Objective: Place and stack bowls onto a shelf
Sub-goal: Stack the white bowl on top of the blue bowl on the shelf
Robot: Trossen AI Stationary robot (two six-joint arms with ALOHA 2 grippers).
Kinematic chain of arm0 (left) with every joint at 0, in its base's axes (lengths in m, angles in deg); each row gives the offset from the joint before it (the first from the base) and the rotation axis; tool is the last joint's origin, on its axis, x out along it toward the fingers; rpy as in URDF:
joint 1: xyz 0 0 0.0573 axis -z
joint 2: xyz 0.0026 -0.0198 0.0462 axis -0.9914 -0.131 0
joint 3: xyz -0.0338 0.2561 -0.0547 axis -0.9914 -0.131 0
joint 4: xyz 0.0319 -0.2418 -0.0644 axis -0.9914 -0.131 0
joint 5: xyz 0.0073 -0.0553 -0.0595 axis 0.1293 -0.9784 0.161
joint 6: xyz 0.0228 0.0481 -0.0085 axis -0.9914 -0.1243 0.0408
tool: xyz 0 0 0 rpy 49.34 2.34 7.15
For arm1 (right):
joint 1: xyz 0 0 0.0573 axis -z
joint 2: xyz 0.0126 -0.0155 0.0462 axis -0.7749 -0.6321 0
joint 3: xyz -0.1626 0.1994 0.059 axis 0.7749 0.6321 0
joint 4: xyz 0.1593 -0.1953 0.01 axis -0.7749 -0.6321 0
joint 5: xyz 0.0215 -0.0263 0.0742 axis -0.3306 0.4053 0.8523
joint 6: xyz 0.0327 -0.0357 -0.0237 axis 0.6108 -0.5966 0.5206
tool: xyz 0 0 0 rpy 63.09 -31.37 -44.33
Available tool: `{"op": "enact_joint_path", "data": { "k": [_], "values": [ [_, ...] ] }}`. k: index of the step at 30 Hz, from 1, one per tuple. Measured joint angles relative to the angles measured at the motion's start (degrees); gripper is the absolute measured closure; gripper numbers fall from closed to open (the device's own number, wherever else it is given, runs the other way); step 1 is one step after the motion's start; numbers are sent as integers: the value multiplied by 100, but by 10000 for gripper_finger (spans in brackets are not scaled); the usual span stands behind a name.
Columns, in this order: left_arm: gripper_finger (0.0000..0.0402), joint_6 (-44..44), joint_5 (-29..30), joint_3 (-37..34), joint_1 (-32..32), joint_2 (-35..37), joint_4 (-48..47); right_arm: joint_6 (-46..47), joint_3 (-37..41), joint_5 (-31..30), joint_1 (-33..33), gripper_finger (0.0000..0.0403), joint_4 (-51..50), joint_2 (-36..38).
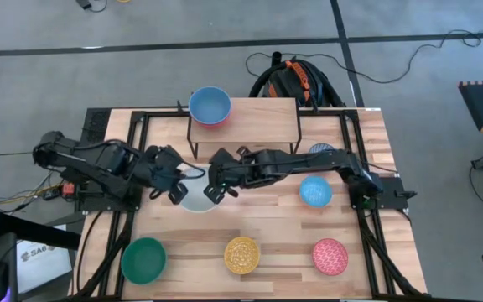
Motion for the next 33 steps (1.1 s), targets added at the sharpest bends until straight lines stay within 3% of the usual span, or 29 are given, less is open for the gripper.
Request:
{"op": "enact_joint_path", "data": {
  "k": [8,16,21,27,33],
  "values": [
    [401,-650,-321,31,-658,-162,372,-150,0,-5,5,337,-286,322],
    [401,-1886,-249,851,-1753,-161,641,-578,-17,-27,301,223,-673,1230],
    [401,-2512,-81,1330,-2771,-201,1098,-640,-20,-493,552,164,-801,1957],
    [401,-2875,-176,1367,-4003,-529,1962,-812,-20,-818,687,154,-1060,2578],
    [401,-2942,-621,1356,-4961,-1141,1997,-508,-17,-1249,755,154,-2190,2803]
  ]
}}
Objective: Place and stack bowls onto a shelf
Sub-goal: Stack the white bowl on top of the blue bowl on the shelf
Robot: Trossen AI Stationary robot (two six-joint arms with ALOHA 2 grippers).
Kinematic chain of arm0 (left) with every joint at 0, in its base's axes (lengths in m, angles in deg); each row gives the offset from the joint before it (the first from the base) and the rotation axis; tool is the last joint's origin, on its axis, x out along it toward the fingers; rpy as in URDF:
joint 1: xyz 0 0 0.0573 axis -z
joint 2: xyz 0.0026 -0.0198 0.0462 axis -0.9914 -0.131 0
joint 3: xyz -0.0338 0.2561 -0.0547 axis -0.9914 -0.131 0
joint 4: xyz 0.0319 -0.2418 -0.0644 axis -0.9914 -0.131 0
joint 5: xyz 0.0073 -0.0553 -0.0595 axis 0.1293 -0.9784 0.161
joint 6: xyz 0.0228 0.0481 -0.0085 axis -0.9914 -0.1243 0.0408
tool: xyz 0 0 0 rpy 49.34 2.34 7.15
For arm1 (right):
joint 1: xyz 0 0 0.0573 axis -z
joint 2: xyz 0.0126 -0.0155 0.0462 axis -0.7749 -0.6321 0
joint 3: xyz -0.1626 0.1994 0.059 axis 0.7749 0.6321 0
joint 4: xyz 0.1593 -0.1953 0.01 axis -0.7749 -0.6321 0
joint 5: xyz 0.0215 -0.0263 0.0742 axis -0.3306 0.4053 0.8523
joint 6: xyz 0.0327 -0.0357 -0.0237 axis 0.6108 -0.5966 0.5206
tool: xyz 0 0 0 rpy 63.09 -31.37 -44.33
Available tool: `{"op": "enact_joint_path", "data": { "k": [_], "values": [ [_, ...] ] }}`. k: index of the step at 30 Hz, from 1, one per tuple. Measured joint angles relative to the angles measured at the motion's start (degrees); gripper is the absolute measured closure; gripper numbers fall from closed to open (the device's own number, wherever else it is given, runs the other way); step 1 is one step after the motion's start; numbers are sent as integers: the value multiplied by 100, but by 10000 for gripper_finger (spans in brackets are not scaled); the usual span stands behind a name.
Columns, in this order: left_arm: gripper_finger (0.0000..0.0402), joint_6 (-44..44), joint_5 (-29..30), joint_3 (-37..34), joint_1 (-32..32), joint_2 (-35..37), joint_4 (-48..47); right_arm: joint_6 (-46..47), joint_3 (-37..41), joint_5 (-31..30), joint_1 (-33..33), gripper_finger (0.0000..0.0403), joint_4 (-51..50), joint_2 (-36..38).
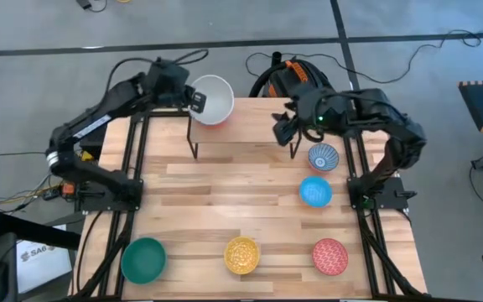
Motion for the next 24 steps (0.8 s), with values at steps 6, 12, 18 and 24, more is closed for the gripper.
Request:
{"op": "enact_joint_path", "data": {
  "k": [6,12,18,24],
  "values": [
    [401,77,-573,0,-586,-352,-66,342,118,-203,7,154,-659,-13],
    [401,123,-1063,2,-863,-638,-554,273,151,-194,-2,154,-684,-80],
    [398,-33,-1308,2,-915,-798,-639,134,153,-86,121,154,-649,-85],
    [350,-33,-1371,2,-913,-802,-671,115,153,-56,236,154,-644,-85]
  ]
}}
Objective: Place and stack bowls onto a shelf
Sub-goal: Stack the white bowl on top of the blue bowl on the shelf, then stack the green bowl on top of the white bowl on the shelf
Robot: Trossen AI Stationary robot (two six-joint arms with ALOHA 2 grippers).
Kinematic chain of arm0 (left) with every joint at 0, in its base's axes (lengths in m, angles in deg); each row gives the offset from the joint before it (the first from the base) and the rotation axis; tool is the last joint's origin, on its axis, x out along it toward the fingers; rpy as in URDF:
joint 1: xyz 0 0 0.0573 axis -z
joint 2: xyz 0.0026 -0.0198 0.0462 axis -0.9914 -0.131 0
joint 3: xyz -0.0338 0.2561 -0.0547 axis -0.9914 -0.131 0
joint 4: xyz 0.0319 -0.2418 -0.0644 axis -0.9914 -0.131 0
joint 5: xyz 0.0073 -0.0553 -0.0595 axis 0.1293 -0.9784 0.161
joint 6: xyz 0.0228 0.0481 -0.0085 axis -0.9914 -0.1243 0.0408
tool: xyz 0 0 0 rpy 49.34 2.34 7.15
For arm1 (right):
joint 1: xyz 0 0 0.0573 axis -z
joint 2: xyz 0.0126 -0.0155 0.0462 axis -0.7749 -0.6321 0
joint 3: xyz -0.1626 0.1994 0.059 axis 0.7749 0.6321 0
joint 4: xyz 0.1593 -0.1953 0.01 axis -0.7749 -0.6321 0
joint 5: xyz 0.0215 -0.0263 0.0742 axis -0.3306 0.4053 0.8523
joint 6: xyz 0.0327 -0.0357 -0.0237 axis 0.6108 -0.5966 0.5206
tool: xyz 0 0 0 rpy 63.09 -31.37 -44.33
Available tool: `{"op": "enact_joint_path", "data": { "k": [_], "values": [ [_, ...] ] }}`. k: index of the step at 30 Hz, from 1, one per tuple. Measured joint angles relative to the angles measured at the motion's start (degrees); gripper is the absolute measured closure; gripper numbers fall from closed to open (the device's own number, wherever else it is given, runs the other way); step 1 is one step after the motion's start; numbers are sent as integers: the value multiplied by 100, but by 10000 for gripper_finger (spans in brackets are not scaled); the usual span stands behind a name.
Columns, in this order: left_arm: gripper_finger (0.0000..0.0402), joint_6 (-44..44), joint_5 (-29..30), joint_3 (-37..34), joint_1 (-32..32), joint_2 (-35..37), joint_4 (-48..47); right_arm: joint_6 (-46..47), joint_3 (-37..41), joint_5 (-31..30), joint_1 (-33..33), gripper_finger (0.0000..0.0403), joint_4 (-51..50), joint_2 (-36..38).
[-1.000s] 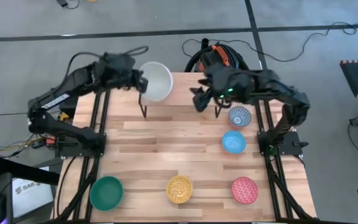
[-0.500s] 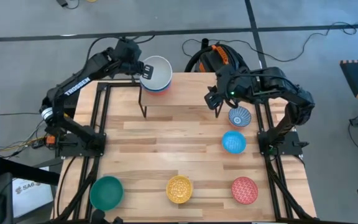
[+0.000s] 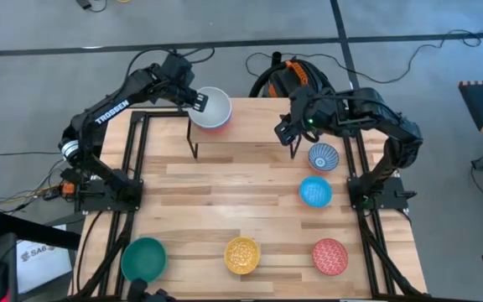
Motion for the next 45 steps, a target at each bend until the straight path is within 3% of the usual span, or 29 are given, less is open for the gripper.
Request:
{"op": "enact_joint_path", "data": {
  "k": [7,11,16,22,29,35,45],
  "values": [
    [273,156,-4,0,-39,191,-33,-107,24,31,50,154,8,0],
    [252,257,-112,0,-37,548,-24,-475,560,378,287,154,553,2],
    [250,237,373,-15,-18,870,-108,-1017,1302,1210,696,154,1795,0],
    [255,61,619,-142,-15,462,-114,-1306,1734,2192,910,154,3126,-9],
    [256,-116,640,-149,-28,133,-96,-1507,1740,2220,1146,154,3265,-9],
    [256,-147,595,85,-28,319,-34,-1654,1758,2249,1384,154,3353,-25],
    [256,-159,710,585,234,993,-612,-2614,2121,3232,1663,154,5606,-1017]
  ]
}}
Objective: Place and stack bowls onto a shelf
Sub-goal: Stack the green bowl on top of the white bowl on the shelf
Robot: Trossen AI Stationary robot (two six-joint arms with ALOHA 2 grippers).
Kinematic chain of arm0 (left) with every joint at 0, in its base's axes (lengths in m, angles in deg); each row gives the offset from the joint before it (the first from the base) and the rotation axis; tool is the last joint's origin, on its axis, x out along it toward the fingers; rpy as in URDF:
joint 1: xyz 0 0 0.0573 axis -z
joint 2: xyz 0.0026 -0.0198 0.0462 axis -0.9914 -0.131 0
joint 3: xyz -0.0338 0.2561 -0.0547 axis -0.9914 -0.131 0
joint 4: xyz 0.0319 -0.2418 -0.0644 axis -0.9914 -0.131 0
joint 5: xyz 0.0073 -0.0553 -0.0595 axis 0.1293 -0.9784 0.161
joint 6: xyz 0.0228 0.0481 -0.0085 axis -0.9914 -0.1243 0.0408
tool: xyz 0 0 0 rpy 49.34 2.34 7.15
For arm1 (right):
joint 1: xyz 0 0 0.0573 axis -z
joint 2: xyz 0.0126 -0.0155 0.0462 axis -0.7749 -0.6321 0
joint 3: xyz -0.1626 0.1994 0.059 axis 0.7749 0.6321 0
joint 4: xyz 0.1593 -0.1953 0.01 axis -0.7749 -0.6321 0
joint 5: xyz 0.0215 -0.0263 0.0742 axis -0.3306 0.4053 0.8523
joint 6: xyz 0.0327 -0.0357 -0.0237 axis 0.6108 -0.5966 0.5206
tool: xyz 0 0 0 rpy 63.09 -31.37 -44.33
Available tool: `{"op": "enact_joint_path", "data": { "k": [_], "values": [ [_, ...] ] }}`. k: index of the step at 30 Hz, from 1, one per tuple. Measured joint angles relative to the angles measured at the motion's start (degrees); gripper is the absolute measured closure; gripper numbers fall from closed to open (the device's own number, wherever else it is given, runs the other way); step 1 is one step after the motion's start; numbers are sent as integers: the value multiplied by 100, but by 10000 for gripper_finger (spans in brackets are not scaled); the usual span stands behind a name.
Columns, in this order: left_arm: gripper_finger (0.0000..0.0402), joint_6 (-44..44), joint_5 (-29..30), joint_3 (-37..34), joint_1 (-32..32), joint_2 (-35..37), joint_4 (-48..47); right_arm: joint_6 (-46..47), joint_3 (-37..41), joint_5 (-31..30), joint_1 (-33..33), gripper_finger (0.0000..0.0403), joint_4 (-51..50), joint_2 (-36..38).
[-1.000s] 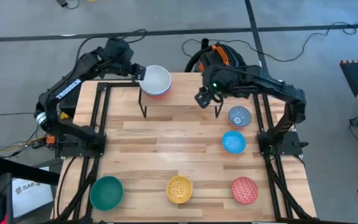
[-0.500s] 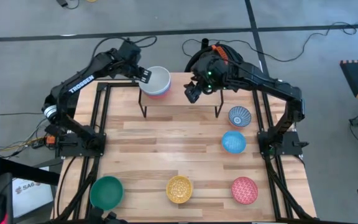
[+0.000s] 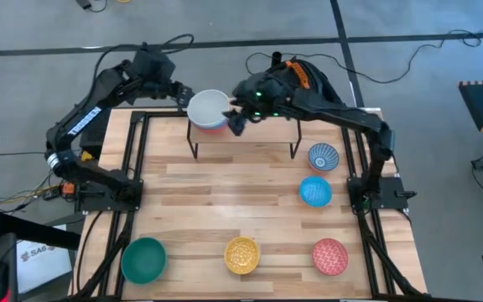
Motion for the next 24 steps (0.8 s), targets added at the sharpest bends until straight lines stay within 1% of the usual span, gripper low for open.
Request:
{"op": "enact_joint_path", "data": {
  "k": [2,4,5,7,10,14,19,24],
  "values": [
    [256,126,267,-164,155,213,-200,-189,28,39,39,154,69,-227],
    [256,293,510,-386,327,457,-275,-329,21,54,68,154,418,-439],
    [256,392,607,-514,398,588,-322,-363,32,65,68,154,364,-493],
    [256,621,717,-790,544,877,-407,-395,3,93,58,154,615,-619],
    [256,981,827,-1196,777,1297,-414,-467,21,104,49,154,543,-692],
    [256,1405,998,-1575,1041,1779,-416,-633,9,78,12,154,819,-674],
    [256,1729,1163,-1784,1336,2125,-395,-645,10,85,95,154,944,-675],
    [256,1750,1264,-1802,1616,2163,-346,-630,10,64,91,154,831,-697]
  ]
}}
